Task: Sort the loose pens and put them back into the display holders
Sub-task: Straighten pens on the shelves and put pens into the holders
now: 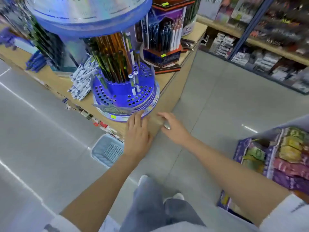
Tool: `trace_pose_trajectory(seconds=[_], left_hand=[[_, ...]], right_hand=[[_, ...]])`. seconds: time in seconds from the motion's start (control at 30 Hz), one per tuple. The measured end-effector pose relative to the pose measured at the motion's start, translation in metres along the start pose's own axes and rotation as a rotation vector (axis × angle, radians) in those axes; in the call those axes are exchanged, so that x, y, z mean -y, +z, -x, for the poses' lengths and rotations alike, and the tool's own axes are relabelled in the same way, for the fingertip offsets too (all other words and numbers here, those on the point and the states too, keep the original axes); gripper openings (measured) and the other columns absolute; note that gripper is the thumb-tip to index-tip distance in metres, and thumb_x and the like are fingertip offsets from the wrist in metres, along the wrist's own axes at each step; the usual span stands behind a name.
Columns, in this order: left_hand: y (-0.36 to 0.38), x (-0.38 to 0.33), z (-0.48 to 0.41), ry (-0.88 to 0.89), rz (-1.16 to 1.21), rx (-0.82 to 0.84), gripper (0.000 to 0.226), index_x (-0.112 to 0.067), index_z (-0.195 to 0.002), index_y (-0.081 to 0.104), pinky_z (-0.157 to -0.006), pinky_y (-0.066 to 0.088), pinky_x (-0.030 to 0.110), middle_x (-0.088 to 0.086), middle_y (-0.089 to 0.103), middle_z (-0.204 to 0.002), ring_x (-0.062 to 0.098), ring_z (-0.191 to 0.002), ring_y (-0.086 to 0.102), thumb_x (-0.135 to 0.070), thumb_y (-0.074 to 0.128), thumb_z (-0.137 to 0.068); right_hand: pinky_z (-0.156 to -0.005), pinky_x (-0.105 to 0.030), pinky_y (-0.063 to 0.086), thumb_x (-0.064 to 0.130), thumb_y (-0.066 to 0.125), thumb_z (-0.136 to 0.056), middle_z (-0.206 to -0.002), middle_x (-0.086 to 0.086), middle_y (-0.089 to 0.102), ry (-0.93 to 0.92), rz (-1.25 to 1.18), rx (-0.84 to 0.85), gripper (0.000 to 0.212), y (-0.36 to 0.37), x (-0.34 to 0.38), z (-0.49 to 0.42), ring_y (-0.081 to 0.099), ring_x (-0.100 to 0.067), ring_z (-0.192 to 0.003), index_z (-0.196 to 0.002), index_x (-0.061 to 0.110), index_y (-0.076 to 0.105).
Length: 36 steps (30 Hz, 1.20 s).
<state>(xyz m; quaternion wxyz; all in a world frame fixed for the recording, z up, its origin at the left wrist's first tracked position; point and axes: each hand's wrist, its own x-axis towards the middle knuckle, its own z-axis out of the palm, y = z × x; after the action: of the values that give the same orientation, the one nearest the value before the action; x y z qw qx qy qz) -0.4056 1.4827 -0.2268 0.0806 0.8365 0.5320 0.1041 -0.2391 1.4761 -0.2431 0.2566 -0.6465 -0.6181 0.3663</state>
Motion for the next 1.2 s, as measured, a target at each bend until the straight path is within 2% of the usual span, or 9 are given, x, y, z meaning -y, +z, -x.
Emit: trace_pose_trajectory(seconds=[0.13, 0.3, 0.47, 0.6, 0.73, 0.83, 0.97, 1.1, 1.2], left_hand=[[0.002, -0.023, -0.045, -0.177, -0.230, 0.091, 0.074, -0.009, -0.138, 0.046, -0.100, 0.036, 0.049, 0.017, 0.033, -0.153, 0.033, -0.142, 0.031, -0.025, 0.062, -0.068], [0.022, -0.034, -0.069, -0.415, -0.354, 0.130, 0.084, -0.012, -0.140, 0.046, -0.095, 0.024, 0.048, 0.015, 0.040, -0.150, 0.032, -0.141, 0.032, -0.022, 0.068, -0.059], [0.028, -0.045, -0.070, -0.531, -0.373, 0.069, 0.082, -0.016, -0.143, 0.036, -0.105, 0.024, 0.052, 0.007, 0.037, -0.152, 0.028, -0.145, 0.024, -0.020, 0.048, -0.063], [0.031, -0.055, -0.076, -0.614, -0.376, 0.061, 0.078, -0.017, -0.142, 0.037, -0.107, 0.021, 0.052, 0.005, 0.038, -0.151, 0.027, -0.145, 0.022, -0.019, 0.043, -0.064], [0.036, -0.070, -0.089, -0.667, -0.344, -0.014, 0.069, -0.016, -0.136, 0.043, -0.106, 0.022, 0.052, 0.006, 0.045, -0.146, 0.028, -0.142, 0.026, -0.019, 0.032, -0.068], [0.044, -0.086, -0.113, -0.680, -0.293, -0.121, 0.063, -0.016, -0.126, 0.052, -0.102, 0.025, 0.050, 0.009, 0.050, -0.141, 0.029, -0.136, 0.031, -0.020, 0.030, -0.067], [0.053, -0.116, -0.166, -0.628, -0.205, -0.241, 0.051, -0.014, -0.116, 0.052, -0.093, 0.033, 0.046, 0.012, 0.053, -0.134, 0.033, -0.123, 0.041, -0.018, 0.041, -0.066], [0.064, -0.157, -0.230, -0.601, -0.097, -0.213, 0.048, -0.016, -0.116, 0.042, -0.084, 0.038, 0.042, 0.012, 0.056, -0.119, 0.034, -0.105, 0.051, -0.021, 0.043, -0.068], [0.072, -0.179, -0.271, -0.640, -0.068, -0.126, 0.059, -0.015, -0.125, 0.047, -0.084, 0.045, 0.042, 0.013, 0.053, -0.131, 0.034, -0.111, 0.053, -0.025, 0.042, -0.067]], right_hand=[[-0.112, -0.025, 0.026, -0.004, 0.060, -0.080, -0.144, -0.014, 0.039, -0.096, 0.060, 0.086, 0.065, -0.027, -0.008, -0.036, 0.038, -0.023, -0.134, -0.141, 0.009, 0.042], [-0.116, -0.027, 0.020, -0.002, 0.057, -0.084, -0.159, -0.011, 0.015, -0.181, 0.112, 0.166, 0.076, -0.045, -0.013, -0.097, 0.017, -0.020, -0.147, -0.151, 0.013, 0.025], [-0.109, -0.045, 0.036, 0.003, 0.062, -0.082, -0.149, -0.015, 0.036, -0.294, 0.186, 0.247, 0.072, -0.053, -0.020, -0.126, 0.039, -0.030, -0.135, -0.147, 0.009, 0.031], [-0.090, -0.052, 0.048, 0.009, 0.058, -0.083, -0.135, -0.016, 0.049, -0.322, 0.202, 0.332, 0.077, -0.060, -0.036, -0.134, 0.056, -0.035, -0.114, -0.146, 0.031, 0.021], [-0.090, -0.052, 0.049, 0.009, 0.053, -0.083, -0.125, -0.011, 0.057, -0.376, 0.150, 0.465, 0.074, -0.078, -0.045, -0.149, 0.060, -0.028, -0.106, -0.146, 0.037, 0.027], [-0.090, -0.051, 0.050, 0.023, 0.044, -0.079, -0.124, -0.006, 0.060, -0.448, 0.096, 0.527, 0.061, -0.099, -0.056, -0.169, 0.061, -0.025, -0.107, -0.137, 0.040, 0.036], [-0.089, -0.048, 0.051, 0.012, 0.050, -0.079, -0.117, -0.005, 0.065, -0.498, 0.124, 0.517, 0.052, -0.151, -0.084, -0.210, 0.064, -0.024, -0.102, -0.130, 0.018, 0.054], [-0.088, -0.045, 0.052, 0.008, 0.053, -0.082, -0.109, 0.004, 0.067, -0.475, 0.194, 0.536, 0.048, -0.218, -0.125, -0.252, 0.064, -0.018, -0.097, -0.128, 0.025, 0.055], [-0.089, -0.045, 0.050, 0.009, 0.054, -0.083, -0.112, -0.007, 0.065, -0.452, 0.267, 0.536, 0.052, -0.256, -0.147, -0.279, 0.062, -0.026, -0.102, -0.133, 0.023, 0.049]])
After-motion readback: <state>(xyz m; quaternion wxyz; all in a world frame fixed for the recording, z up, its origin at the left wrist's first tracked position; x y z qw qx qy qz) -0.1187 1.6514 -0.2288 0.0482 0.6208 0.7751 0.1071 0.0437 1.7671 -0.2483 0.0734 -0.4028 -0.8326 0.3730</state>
